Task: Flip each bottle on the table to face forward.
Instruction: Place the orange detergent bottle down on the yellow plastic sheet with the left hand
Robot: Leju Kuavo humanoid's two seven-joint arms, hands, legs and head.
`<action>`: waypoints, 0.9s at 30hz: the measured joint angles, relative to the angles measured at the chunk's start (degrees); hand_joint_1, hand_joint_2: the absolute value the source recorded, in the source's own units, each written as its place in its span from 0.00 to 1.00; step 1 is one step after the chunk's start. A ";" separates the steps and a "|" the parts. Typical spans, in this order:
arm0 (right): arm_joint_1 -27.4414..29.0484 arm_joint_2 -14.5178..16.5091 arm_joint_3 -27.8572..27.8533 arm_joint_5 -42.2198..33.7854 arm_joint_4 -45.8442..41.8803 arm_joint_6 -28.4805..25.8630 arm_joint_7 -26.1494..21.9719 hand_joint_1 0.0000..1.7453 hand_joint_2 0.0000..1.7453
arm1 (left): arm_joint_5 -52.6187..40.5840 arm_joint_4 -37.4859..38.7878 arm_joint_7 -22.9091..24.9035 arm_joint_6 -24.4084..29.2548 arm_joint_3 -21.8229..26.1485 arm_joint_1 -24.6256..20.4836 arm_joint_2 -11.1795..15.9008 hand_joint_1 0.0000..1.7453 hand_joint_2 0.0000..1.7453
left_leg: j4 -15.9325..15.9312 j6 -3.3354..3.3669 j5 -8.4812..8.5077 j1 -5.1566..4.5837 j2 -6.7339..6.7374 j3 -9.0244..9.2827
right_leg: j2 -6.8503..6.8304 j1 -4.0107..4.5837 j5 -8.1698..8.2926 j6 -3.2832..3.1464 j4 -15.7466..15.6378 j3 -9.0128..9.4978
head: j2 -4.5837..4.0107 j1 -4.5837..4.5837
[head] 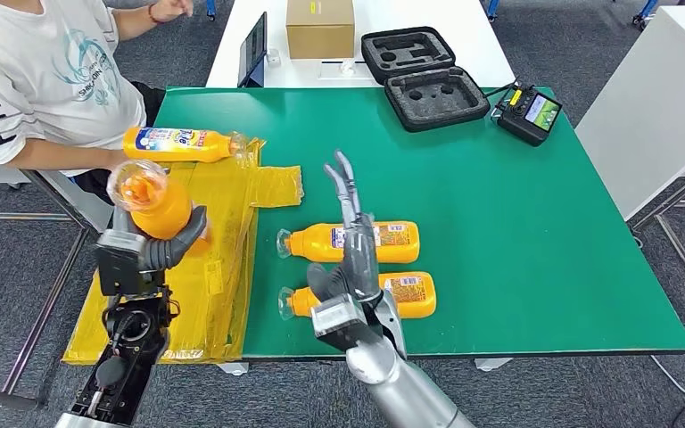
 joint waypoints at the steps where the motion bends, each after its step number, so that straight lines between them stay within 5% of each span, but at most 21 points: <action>1: 0.42 -0.25 0.26 0.15 -1.66 -0.39 0.00 0.00 0.00 | -2.21 -0.09 -0.24 1.48 0.05 -0.02 0.16 1.00 1.00 | 0.00 0.00 0.00 0.00 0.00 0.00 | 0.00 0.00 0.00 0.00 0.00 0.00 | 0.00 0.00; 8: 2.16 -1.46 1.37 0.33 -7.91 -0.61 0.00 0.00 0.00 | -4.67 -0.18 -0.50 3.26 0.11 -0.03 0.65 1.00 1.00 | 0.00 0.00 0.01 0.00 0.00 0.01 | 0.00 0.00 0.01 0.00 0.00 0.01 | 0.00 0.01; 11: 2.91 -1.68 1.46 -0.20 -9.69 -0.61 0.00 0.00 0.00 | -12.05 -0.18 -1.04 7.88 0.33 -0.02 0.87 1.00 1.00 | 0.00 0.00 0.01 0.00 0.00 0.00 | 0.00 0.00 0.01 0.00 0.00 0.01 | 0.00 0.01; 15: 3.22 -2.01 1.78 -0.68 -10.75 -0.60 0.00 0.00 1.00 | -27.81 -0.15 -1.16 12.44 2.08 -0.20 0.89 1.00 1.00 | 0.00 0.00 0.01 0.00 0.01 0.01 | 0.00 0.00 0.01 0.00 0.00 0.00 | 0.00 0.00; 20: 3.12 -2.17 2.08 0.19 -10.49 1.14 0.00 0.00 1.00 | -55.28 4.57 9.71 9.57 3.33 -3.57 1.25 0.98 1.00 | 0.00 0.00 0.01 0.00 -0.01 0.01 | -0.01 0.00 0.01 0.00 -0.01 0.00 | 0.00 0.01; 23: 2.96 -2.03 2.07 1.45 -9.96 4.70 0.00 0.00 1.00 | -62.75 13.20 18.27 3.21 1.45 -7.31 2.49 1.00 1.00 | 0.00 -0.02 0.05 0.00 0.03 0.02 | 0.02 0.00 0.10 -0.03 0.00 -0.01 | 0.00 0.02; 27: 2.69 -1.47 2.02 2.56 -9.05 7.63 0.00 0.00 1.00 | -67.49 26.13 22.73 -0.92 -1.15 -11.75 4.01 1.00 1.00 | 0.00 -0.04 0.12 0.02 0.09 0.02 | 0.05 0.01 0.17 -0.11 0.01 -0.04 | 0.00 0.01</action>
